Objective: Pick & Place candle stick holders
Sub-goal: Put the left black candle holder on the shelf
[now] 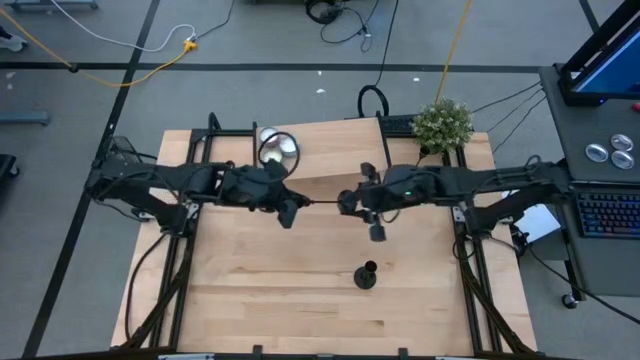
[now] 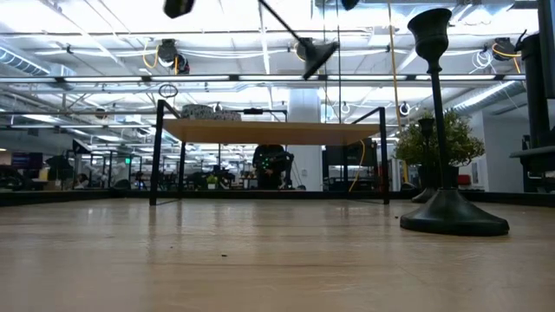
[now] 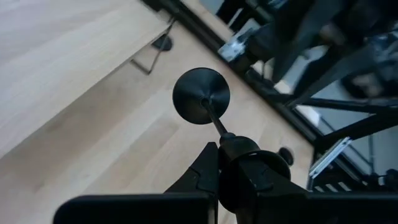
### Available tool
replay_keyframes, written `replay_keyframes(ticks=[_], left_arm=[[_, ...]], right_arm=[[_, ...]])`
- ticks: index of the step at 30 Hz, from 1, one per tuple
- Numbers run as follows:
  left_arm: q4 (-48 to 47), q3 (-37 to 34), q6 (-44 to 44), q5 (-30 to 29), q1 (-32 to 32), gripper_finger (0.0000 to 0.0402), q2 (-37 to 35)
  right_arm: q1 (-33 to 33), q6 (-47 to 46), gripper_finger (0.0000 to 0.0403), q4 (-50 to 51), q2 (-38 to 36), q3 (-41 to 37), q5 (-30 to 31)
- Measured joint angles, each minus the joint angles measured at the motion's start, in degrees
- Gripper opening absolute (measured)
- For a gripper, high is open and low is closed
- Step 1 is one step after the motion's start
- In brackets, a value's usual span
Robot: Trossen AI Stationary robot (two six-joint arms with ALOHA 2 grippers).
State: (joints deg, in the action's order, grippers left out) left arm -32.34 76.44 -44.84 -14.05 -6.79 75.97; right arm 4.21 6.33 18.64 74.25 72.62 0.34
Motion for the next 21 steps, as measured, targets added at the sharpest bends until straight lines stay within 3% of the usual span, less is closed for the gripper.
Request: replay_keyframes(ticks=[7,21], left_arm=[[6.48,0.0,3.25,5.02,2.82,0.0015,3.37],[15.06,0.05,4.71,11.44,5.73,0.0015,8.88]], right_arm=[[0.01,1.14,0.0121,1.81,5.12,2.55,7.04],[-1.43,2.0,0.0116,3.79,5.62,2.6,7.38]])
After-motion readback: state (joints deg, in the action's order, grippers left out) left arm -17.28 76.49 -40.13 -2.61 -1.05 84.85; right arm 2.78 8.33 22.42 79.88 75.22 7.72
